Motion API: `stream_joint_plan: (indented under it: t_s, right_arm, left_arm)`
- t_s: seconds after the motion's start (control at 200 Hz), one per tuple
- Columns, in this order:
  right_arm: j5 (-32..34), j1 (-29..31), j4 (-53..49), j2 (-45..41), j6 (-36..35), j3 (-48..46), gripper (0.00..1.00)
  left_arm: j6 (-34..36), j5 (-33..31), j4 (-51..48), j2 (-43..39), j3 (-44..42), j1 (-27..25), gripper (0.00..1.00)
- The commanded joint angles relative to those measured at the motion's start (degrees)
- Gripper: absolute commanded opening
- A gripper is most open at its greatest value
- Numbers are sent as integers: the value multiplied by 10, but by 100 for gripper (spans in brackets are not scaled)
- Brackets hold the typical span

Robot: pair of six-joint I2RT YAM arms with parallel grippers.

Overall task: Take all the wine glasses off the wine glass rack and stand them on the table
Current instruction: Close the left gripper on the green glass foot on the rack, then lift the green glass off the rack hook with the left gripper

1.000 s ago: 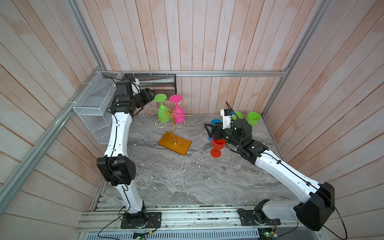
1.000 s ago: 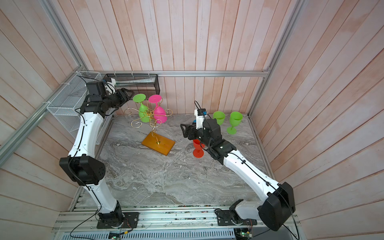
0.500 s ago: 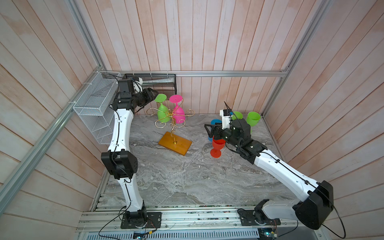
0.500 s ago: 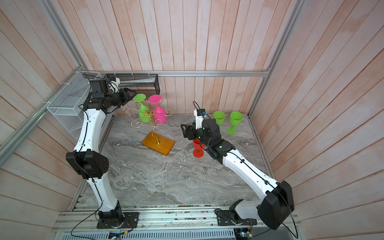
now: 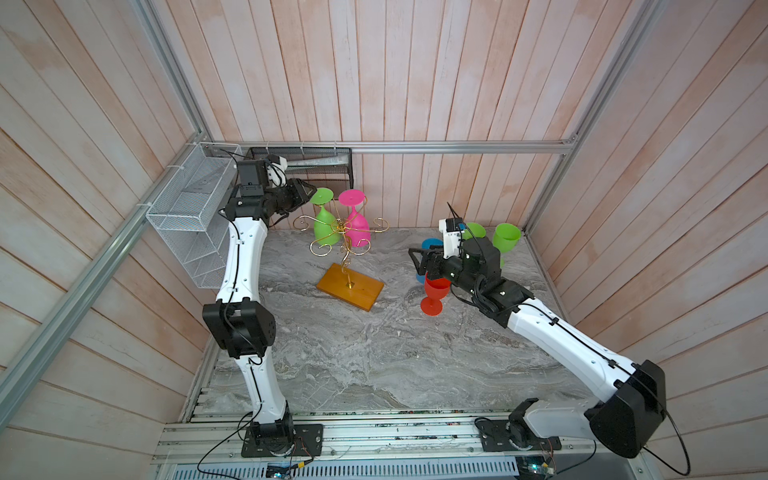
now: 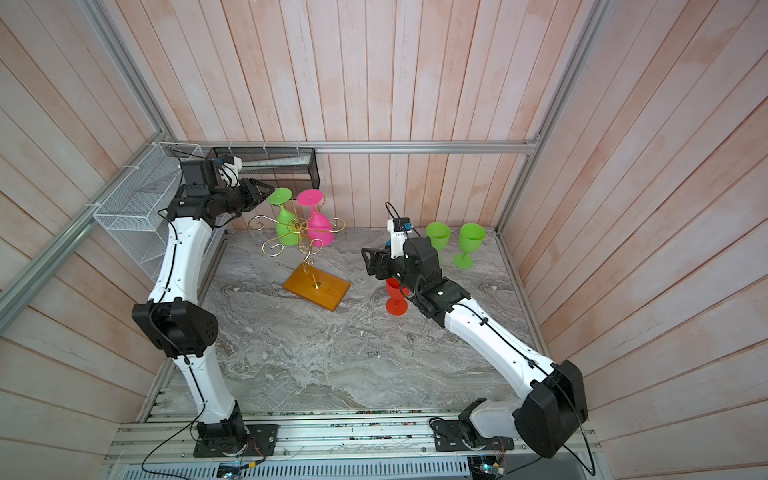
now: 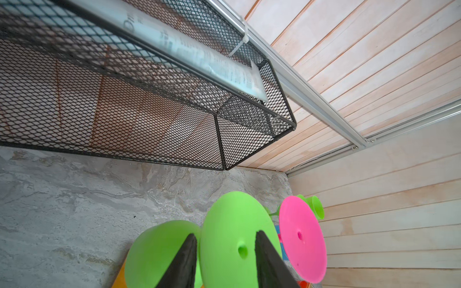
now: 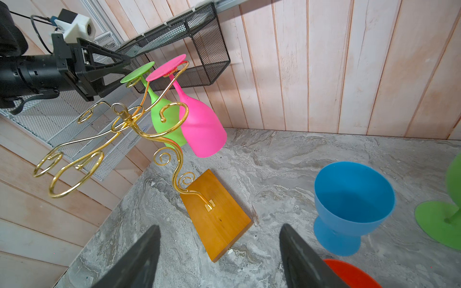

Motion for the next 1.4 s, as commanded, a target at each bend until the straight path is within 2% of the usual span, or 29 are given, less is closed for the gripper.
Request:
stream_joint_plan:
  t_s: [0.0, 0.475, 0.705, 0.875, 1.175, 1.395]
  right_arm:
    - [7, 3, 5, 9, -5, 20, 75]
    - [7, 3, 1, 17, -9, 28, 75]
    - [13, 2, -1, 14, -12, 22, 75]
    - [17, 2, -2, 10, -13, 20, 74]
    - [22, 0, -1, 3, -13, 11, 74]
    - [23, -1, 0, -1, -13, 6, 74]
  left_arm:
    - [-1, 14, 18, -3, -10, -2, 38]
    - [-23, 21, 41, -9, -25, -1, 21]
    - [-42, 30, 74, -20, -49, 3, 7]
    - [-61, 47, 102, -27, -68, 5, 1]
    - [-84, 58, 124, -35, -80, 6, 0]
    - [-119, 58, 168, -63, -123, 7, 0]
